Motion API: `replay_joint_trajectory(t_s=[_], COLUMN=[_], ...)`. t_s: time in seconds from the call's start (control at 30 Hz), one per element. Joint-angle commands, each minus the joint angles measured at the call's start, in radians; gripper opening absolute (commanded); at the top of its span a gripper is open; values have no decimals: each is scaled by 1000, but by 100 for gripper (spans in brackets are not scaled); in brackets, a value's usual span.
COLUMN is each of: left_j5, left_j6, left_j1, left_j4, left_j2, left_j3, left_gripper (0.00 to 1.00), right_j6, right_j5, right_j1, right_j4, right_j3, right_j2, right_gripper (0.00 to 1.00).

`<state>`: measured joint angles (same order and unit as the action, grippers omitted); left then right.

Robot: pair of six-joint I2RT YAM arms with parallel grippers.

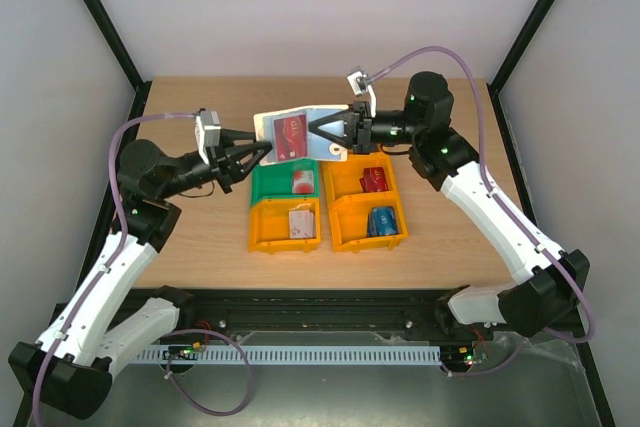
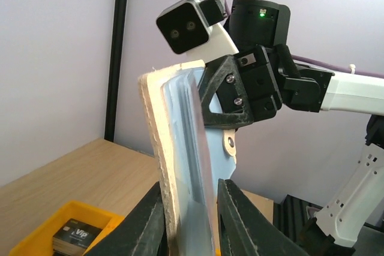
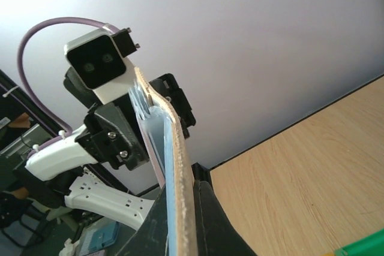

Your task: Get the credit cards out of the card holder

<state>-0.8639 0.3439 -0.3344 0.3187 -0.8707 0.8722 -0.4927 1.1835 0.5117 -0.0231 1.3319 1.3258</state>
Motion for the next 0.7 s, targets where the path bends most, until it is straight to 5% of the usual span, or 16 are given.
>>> replay_joint_trajectory(t_s=[0.0, 0.27, 0.67], left_j5=[7, 84, 70], left_j6=[-40, -134, -159], left_j1=[2, -23, -62], left_j4=[1, -79, -33], left_j2=[5, -8, -29], left_j3=[22, 44, 45], left_gripper=[23, 14, 17], right_j6=[-60, -125, -113], right_j5=[52, 84, 84], right_j1=[1, 27, 83], right_j4=[-124, -190, -186], right_j3=[-3, -2, 19], right_j2=[-30, -22, 22], right_gripper=[2, 1, 2])
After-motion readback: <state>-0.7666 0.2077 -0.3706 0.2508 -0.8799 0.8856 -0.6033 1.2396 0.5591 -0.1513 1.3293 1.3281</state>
